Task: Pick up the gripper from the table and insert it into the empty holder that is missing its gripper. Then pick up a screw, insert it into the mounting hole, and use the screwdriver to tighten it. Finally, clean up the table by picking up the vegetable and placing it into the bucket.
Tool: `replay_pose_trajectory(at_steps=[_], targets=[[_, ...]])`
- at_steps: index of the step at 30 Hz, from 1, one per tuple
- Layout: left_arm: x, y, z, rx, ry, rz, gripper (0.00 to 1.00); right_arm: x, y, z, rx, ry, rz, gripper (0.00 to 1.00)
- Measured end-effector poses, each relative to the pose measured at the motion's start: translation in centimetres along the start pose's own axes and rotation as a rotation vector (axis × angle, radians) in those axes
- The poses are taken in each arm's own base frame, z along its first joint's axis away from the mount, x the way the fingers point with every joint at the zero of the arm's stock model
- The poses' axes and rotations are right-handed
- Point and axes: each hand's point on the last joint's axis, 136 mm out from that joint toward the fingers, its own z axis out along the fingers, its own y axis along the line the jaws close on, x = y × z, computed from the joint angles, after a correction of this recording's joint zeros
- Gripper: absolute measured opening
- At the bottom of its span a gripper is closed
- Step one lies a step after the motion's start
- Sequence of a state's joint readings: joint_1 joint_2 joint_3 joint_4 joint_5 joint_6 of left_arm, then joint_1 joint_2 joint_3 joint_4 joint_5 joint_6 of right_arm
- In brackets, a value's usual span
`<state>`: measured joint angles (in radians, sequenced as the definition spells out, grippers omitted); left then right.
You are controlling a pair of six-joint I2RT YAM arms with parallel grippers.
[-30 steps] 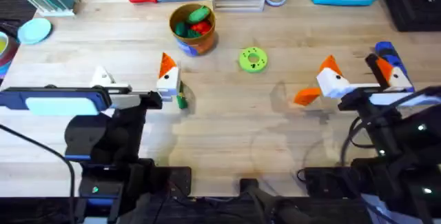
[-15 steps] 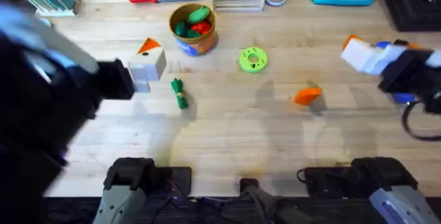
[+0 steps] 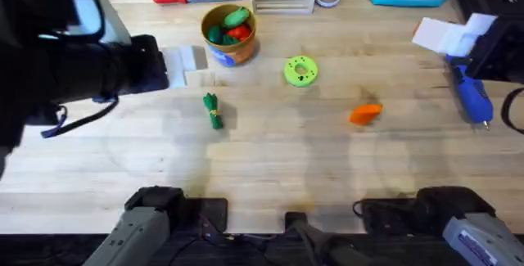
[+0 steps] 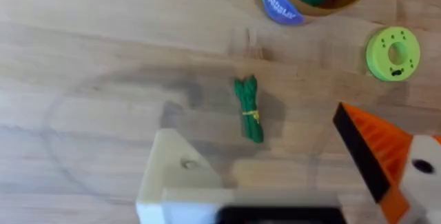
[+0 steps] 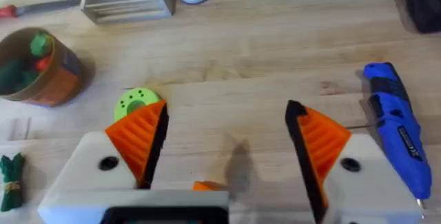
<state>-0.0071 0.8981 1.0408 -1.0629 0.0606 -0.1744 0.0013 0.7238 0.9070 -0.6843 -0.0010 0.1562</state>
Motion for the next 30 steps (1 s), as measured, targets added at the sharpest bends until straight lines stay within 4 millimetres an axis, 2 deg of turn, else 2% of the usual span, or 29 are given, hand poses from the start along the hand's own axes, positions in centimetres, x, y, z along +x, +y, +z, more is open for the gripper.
replay_pose_trajectory(at_steps=[1,2,6,8,9,11,14,16,20,21,25,28,30], targets=[[0.8,-0.1,0.7,0.005,0.049,-0.053,0.986,0.1,0.0,0.0,0.001,0.004,0.0,0.991],[1.5,-0.2,1.4,0.008,0.09,-0.094,0.929,0.2,0.0,0.0,0.001,0.008,0.0,0.992],[5.3,-0.6,5.0,-0.001,0.275,-0.183,0.332,0.2,0.0,0.0,0.002,0.008,0.0,0.991],[6.8,-1.0,6.0,-0.005,0.345,-0.195,0.054,0.2,0.0,0.0,0.002,0.008,0.0,0.991],[7.2,-1.5,6.2,0.001,0.363,-0.194,0.017,0.2,0.0,0.0,0.002,0.008,0.0,0.991],[7.2,-2.5,6.3,0.025,0.359,-0.184,0.013,0.2,0.0,0.0,0.002,0.008,0.0,0.991],[6.9,-4.1,5.8,0.071,0.326,-0.148,0.027,0.2,0.0,0.0,0.002,0.008,0.0,0.991],[6.7,-5.2,5.1,0.106,0.306,-0.119,0.295,0.2,0.0,0.0,0.002,0.008,0.0,0.991],[5.0,-8.1,3.3,0.211,0.219,-0.061,0.925,0.2,0.0,0.0,0.002,0.008,0.0,0.991],[4.3,-9.1,2.8,0.25,0.181,-0.042,0.977,0.2,0.0,0.0,0.002,0.008,0.0,0.991],[1.7,-13.6,0.4,0.42,0.019,0.045,0.995,0.2,0.0,0.0,0.002,0.008,0.0,0.992],[-0.3,-17.4,-2.2,0.566,-0.117,0.108,0.995,0.2,0.0,0.0,0.002,0.008,0.0,0.991],[-0.9,-18.7,-3.5,0.617,-0.166,0.128,0.995,0.2,0.0,0.0,0.002,0.008,0.0,0.991]])
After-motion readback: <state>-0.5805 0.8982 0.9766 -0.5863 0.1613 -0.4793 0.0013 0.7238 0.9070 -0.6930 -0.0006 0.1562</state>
